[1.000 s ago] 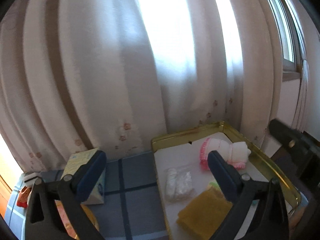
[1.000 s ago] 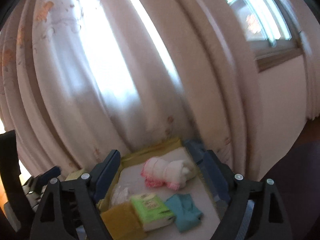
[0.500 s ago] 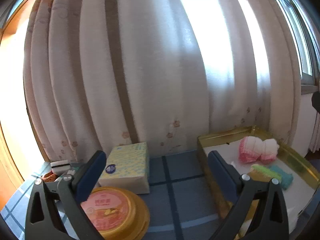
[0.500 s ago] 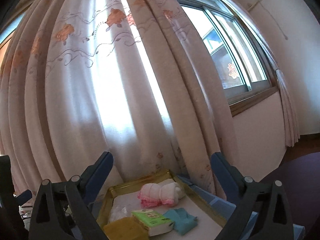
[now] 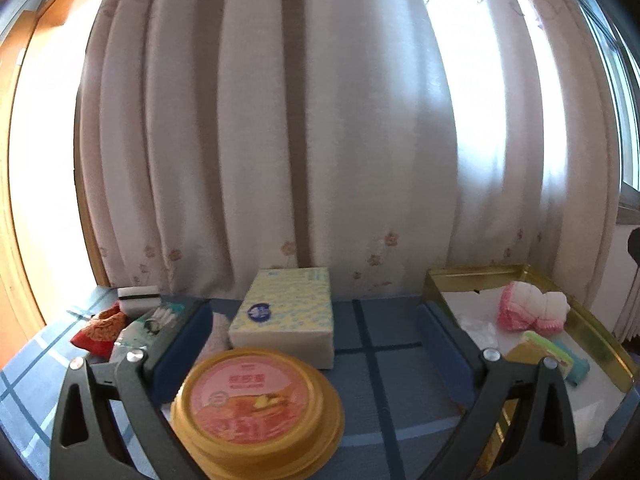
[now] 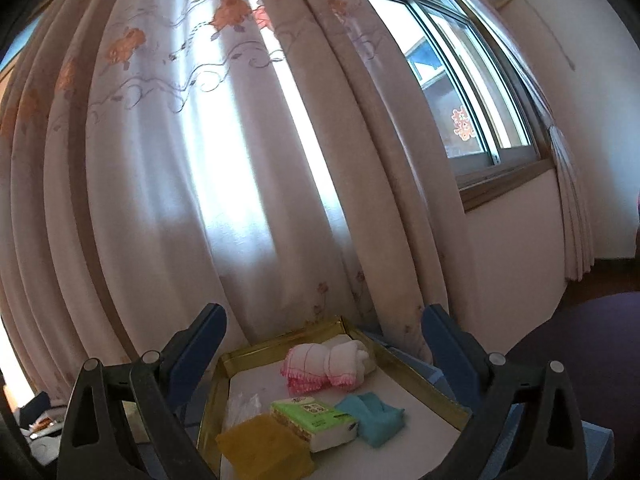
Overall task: Organize soft objects
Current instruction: 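Withdraw both open tools from the tray back toward the cushion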
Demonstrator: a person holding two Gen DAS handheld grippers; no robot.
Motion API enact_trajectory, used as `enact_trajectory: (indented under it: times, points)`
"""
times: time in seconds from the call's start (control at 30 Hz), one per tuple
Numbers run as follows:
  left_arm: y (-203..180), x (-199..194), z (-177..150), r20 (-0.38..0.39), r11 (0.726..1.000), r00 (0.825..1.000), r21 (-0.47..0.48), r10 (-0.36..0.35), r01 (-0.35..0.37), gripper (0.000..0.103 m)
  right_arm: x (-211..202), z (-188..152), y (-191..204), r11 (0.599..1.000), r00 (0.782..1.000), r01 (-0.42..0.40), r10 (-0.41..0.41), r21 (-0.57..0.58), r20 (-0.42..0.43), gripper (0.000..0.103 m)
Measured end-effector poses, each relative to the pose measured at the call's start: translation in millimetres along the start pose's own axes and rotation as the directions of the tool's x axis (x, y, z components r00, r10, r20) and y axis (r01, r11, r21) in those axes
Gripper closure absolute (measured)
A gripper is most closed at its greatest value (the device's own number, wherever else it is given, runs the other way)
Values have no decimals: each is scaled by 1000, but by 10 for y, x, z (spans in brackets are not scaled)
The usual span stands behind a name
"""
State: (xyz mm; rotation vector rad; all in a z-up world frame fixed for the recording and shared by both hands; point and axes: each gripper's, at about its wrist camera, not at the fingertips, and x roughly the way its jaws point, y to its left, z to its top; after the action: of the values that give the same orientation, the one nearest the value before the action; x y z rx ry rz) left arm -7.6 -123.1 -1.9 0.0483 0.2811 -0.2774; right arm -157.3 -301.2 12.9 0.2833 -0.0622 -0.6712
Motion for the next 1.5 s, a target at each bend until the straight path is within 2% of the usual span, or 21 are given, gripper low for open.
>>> enact_trajectory:
  times: [0.37,0.7,0.97,1.5]
  points:
    - [214,-107,-14,5,1000,1000,-2,12,-12,1,-150,-106,435,994,999,-42,43,-105,5,3]
    - [525,-181,-36,-1,999,999,-18,40,-40,1,-199,-223,759,990,995,-98,93,-103,-48,3]
    - [818,-214,-50,-2,997,997,-33,73,-73,1,-341,-310,1063,981,990,-142,140,-130,-25,3]
    - [1369,-212,-65,-9,990,992,-62,129,-129,1,-408,-493,1649,952,968,-248,236,-181,-86,3]
